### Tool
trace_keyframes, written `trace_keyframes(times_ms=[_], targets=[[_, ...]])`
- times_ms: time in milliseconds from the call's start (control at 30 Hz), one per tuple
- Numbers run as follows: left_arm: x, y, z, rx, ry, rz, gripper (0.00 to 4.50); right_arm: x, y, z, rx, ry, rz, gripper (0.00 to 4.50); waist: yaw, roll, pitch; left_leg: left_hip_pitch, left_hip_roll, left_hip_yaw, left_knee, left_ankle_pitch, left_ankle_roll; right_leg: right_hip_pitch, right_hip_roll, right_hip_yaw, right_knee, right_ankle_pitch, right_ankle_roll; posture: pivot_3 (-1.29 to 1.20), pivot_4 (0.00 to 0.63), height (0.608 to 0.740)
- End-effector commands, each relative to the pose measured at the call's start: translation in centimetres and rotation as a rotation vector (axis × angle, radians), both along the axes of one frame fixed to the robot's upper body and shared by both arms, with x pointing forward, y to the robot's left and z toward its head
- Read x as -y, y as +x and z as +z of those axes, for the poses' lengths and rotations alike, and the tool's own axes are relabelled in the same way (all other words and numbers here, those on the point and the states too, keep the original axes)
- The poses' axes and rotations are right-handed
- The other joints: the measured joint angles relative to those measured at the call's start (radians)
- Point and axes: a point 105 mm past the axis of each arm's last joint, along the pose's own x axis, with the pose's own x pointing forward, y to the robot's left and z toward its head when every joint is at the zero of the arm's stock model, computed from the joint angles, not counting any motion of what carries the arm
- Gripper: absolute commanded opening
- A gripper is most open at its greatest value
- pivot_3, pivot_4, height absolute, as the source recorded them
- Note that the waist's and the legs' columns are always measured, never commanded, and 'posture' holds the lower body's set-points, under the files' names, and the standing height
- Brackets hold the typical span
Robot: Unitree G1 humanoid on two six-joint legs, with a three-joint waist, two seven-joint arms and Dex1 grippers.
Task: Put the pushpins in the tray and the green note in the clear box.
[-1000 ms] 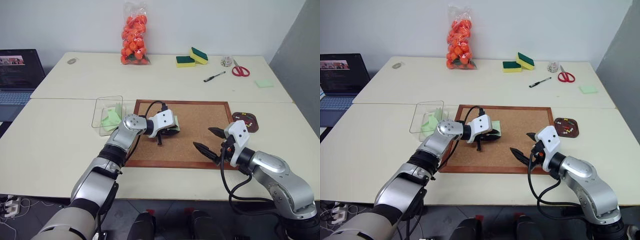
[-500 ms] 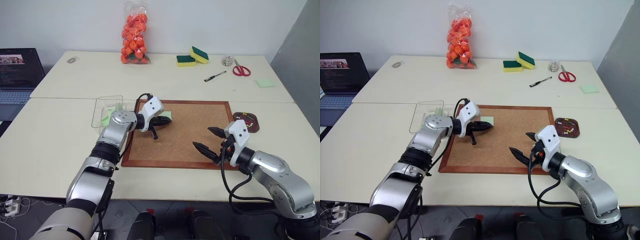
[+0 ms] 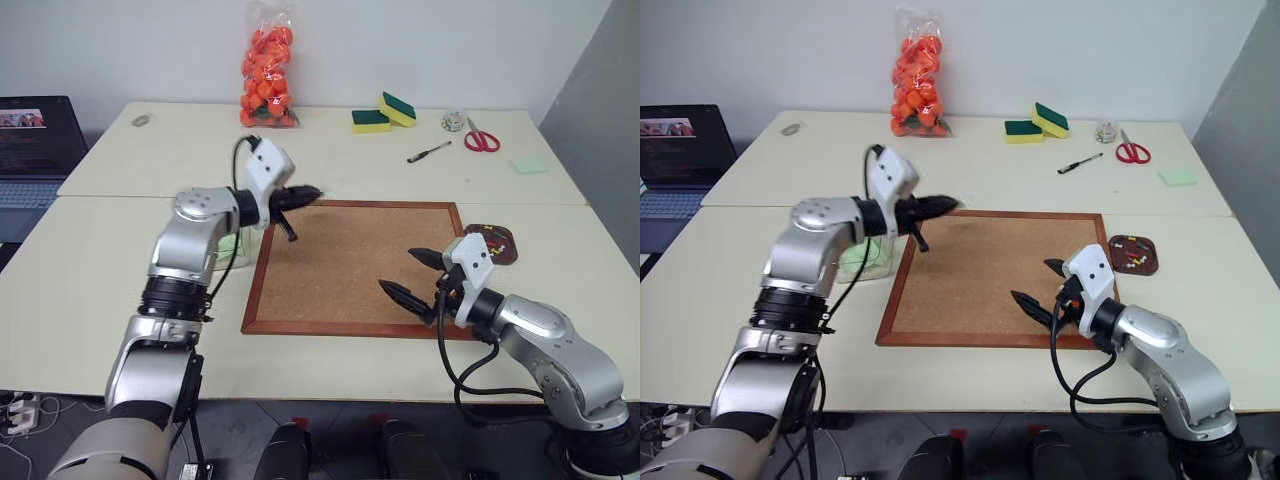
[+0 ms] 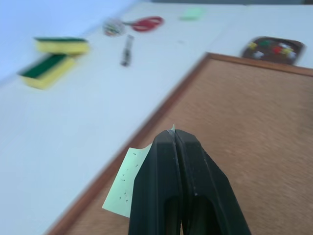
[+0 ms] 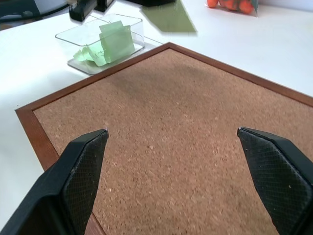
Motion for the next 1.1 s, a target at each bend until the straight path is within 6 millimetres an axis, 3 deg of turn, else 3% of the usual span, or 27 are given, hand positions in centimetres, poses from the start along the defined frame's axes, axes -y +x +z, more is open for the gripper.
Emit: trace_keyframes(times_ms=[33,167,433,567,733,1100], targets=[[-3.1,-1.5,2.2,0.100,-0.003,0.171,0.01,-1.5,-0.3,1.9,0.067,0.037,0.095,4.50,-0.003,0.000,0.000,0.000,0.001,0.000,0.000,0.000,0.000,0.000,0.000,0.001,0.000,0.000,0.000,0.00,0.150,0.740],[-5.7,-2.5,2.7,0.127,0.015,0.353,0.01,-2.6,0.4,3.5,0.114,0.067,0.175,4.50,-0.007,-0.002,0.001,0.000,0.000,0.000,0.000,0.000,0.000,0.000,0.000,0.001,0.000,0.000,0.000,0.00,0.150,0.740],[-9.6,-2.6,0.2,0.070,0.074,0.582,0.01,-4.2,1.9,5.3,0.165,0.062,0.274,4.50,0.005,-0.002,0.001,0.000,0.000,0.000,0.000,0.000,0.000,0.000,-0.001,0.000,-0.001,0.000,0.000,0.00,0.150,0.740],[-10.4,-2.3,-1.1,0.049,0.090,0.629,0.01,-5.3,2.2,6.3,0.177,0.076,0.315,4.50,0.005,-0.002,0.001,0.000,0.000,0.000,0.000,0.000,0.000,0.000,-0.001,0.000,0.000,0.000,0.000,0.00,0.150,0.740],[-9.8,-1.8,-2.4,0.031,0.083,0.622,0.01,-6.0,2.4,6.7,0.190,0.071,0.338,4.50,0.006,-0.002,0.001,0.000,0.000,0.000,0.000,0.000,0.000,0.000,-0.001,0.000,0.000,0.000,-0.001,0.00,0.150,0.740],[-10.9,-1.9,-2.0,0.100,0.050,0.711,2.02,-5.5,2.3,6.3,0.178,0.061,0.324,4.50,0.005,-0.002,0.001,0.000,0.000,0.000,0.000,0.000,0.000,0.000,-0.002,0.000,0.000,0.000,-0.001,0.00,0.150,0.740]])
